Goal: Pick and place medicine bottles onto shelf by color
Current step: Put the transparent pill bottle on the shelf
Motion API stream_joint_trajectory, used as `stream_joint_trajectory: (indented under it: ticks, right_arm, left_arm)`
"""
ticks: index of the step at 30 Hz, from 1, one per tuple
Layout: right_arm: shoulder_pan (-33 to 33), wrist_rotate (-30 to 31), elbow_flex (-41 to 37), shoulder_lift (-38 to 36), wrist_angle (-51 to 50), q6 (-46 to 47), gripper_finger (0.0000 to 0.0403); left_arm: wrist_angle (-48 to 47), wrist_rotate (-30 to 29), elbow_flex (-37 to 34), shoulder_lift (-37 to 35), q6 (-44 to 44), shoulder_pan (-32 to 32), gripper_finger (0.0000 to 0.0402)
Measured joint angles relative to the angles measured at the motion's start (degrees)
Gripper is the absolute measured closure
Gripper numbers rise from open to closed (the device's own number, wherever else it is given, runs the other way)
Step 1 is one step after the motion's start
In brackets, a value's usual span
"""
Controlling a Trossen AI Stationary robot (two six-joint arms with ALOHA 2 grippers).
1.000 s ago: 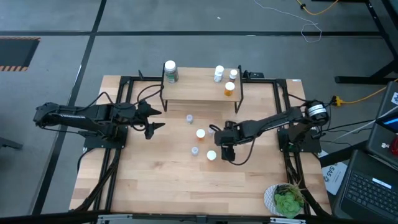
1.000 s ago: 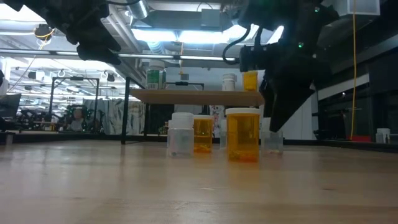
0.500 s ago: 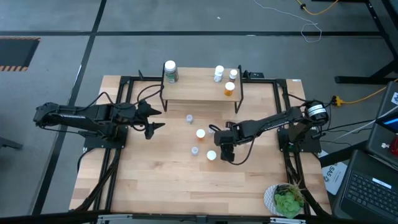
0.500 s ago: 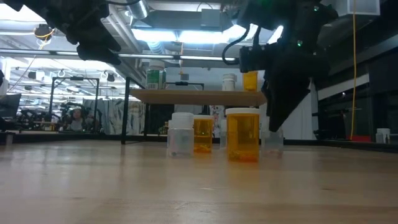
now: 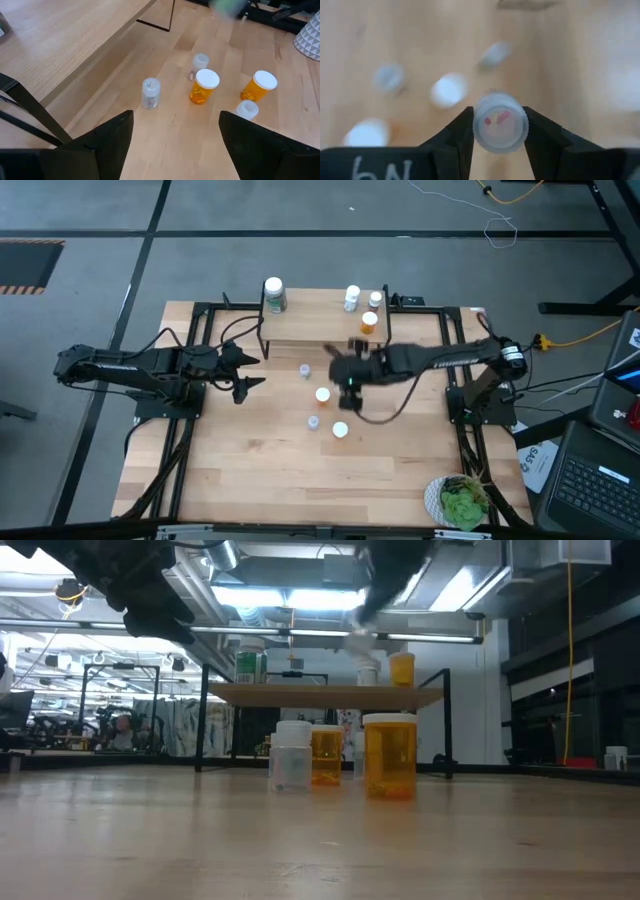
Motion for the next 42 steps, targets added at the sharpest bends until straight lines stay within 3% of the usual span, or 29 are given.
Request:
stream_joint_trajectory:
  ticks: [3, 8, 11, 16, 20, 38, 42]
  right_arm:
    - [-3.7, 3.6, 5.4, -0.1, 1.9, -4.6, 0.0263]
    - [-11.6, 2.3, 10.6, 0.0, 4.4, -9.2, 0.0263]
    - [-16.4, -0.6, 10.7, 0.0, 2.8, -8.1, 0.0263]
    - [-22.4, -10.3, 9.0, 0.6, -1.1, -3.2, 0.0263]
    - [-24.8, -13.9, 6.3, 0.6, -1.6, -3.1, 0.0263]
    - [-28.3, -14.0, 0.6, 0.6, -0.2, -5.2, 0.0263]
    - [-28.3, -14.0, 0.6, 1.0, -0.2, -6.3, 0.0245]
  left_arm:
    - [0.0, 0.0, 0.0, 0.0, 0.0, 0.0, 0.0113]
    - [0.0, 0.0, 0.0, 0.0, 0.0, 0.0, 0.0113]
    - [0.0, 0.0, 0.0, 0.0, 0.0, 0.0, 0.0113]
    - [0.0, 0.0, 0.0, 0.0, 0.0, 0.0, 0.0113]
    - [0.0, 0.0, 0.0, 0.0, 0.0, 0.0, 0.0113]
    - [0.0, -0.5, 0.0, 0.0, 0.0, 0.0, 0.0113]
    - [0.0, -0.6, 0.0, 0.0, 0.0, 0.0, 0.0113]
